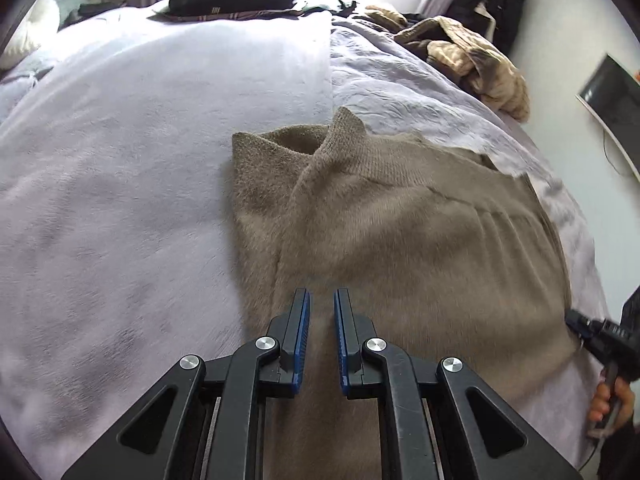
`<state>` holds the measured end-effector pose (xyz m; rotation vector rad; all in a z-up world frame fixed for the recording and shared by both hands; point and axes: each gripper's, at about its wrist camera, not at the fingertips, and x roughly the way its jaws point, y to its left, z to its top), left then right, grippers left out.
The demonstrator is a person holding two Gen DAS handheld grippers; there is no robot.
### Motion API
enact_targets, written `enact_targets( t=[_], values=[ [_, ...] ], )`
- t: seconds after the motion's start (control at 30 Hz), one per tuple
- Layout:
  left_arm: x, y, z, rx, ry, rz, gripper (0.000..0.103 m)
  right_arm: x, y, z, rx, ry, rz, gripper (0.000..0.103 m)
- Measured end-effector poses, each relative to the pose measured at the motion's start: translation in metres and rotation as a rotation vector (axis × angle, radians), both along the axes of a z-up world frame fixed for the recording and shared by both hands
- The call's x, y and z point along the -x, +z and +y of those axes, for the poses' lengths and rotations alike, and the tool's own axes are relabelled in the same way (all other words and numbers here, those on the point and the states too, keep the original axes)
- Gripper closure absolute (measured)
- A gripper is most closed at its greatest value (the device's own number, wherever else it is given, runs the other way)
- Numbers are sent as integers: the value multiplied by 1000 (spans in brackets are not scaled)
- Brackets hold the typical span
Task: Fold small clothes
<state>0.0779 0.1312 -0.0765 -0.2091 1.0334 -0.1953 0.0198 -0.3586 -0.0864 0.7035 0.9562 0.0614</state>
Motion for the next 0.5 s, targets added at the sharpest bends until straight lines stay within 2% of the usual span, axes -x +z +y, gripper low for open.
enact_targets(
  t=[0.23, 0.5],
  values=[
    [46, 14, -4, -43, -7, -21, 89, 48, 18, 11, -71, 7, -63, 83],
    [112, 16, -4, -8, 25, -9, 88, 96, 27, 42, -132, 15, -97, 79]
  ],
)
